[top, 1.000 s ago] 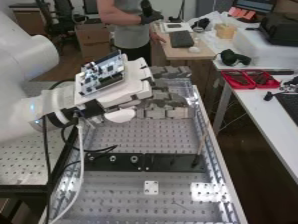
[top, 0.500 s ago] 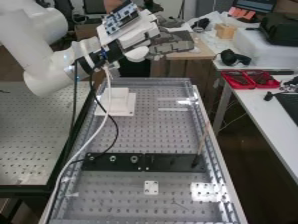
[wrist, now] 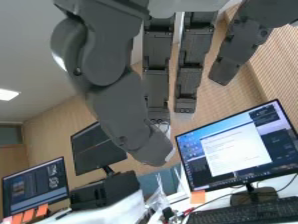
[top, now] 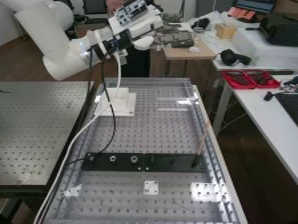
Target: Grab the paper clip and place it in the clear container
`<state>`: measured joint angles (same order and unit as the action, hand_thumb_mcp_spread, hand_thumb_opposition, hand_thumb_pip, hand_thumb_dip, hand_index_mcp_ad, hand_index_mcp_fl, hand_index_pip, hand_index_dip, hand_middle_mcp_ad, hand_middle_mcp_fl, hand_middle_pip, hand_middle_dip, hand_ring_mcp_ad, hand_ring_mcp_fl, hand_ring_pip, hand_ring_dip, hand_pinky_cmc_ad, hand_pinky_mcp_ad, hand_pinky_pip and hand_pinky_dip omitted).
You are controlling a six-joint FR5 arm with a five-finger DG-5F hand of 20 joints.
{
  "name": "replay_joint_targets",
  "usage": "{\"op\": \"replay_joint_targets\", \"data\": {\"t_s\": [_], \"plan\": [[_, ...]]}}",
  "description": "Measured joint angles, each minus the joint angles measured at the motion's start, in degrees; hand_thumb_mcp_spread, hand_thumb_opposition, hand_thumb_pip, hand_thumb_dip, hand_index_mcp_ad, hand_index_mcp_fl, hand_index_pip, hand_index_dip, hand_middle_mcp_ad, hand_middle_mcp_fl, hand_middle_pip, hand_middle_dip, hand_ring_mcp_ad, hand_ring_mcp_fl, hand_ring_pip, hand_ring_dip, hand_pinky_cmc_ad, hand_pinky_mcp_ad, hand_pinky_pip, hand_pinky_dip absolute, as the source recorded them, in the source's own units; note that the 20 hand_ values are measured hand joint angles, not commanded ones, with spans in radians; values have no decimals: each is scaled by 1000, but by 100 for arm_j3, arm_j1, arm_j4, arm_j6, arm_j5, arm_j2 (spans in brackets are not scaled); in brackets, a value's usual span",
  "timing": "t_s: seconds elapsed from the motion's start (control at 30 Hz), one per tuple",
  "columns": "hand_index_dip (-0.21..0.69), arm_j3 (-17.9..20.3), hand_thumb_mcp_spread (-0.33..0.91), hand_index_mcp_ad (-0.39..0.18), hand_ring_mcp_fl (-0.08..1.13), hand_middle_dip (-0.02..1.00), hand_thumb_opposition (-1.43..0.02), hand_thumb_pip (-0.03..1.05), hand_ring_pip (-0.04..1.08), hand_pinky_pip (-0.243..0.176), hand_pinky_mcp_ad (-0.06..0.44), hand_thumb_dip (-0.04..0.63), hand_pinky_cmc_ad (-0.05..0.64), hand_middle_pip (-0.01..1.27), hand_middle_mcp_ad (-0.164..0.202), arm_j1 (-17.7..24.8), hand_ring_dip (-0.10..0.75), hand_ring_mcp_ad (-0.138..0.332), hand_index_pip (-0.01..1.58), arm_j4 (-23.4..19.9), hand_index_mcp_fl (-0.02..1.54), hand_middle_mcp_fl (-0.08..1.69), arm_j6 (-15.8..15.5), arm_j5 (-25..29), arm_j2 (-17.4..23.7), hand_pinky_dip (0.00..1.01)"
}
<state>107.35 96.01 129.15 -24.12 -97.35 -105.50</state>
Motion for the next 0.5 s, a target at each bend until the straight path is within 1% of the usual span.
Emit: {"op": "replay_joint_targets", "data": {"t_s": [0.3,0.37,0.5], "plan": [[-187,-322,735,-187,597,682,-1098,674,183,66,243,297,494,852,-35,248,506,38,199,335,520,864,-185,263,-438,195],[-187,-400,735,-187,595,682,-1107,674,202,66,243,297,494,852,-33,295,506,38,199,411,520,864,-240,326,-531,195],[-187,-583,738,-188,592,682,-1107,674,202,66,243,297,494,852,-33,420,506,38,199,630,524,864,-453,594,-730,195]]}}
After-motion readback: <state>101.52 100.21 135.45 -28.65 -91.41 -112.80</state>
